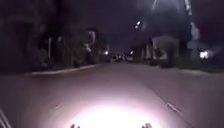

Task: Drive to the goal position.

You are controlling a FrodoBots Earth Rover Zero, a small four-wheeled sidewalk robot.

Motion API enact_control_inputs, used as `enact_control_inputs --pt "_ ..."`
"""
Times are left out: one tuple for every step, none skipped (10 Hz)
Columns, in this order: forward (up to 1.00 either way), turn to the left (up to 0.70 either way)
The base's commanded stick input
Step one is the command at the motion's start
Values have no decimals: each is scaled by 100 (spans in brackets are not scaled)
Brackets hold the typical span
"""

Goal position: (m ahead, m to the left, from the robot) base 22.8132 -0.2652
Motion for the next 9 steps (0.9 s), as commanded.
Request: enact_control_inputs --pt "100 0" --pt "100 0" --pt "100 0" --pt "100 0" --pt "100 0" --pt "100 0" --pt "100 0" --pt "100 0" --pt "100 0"
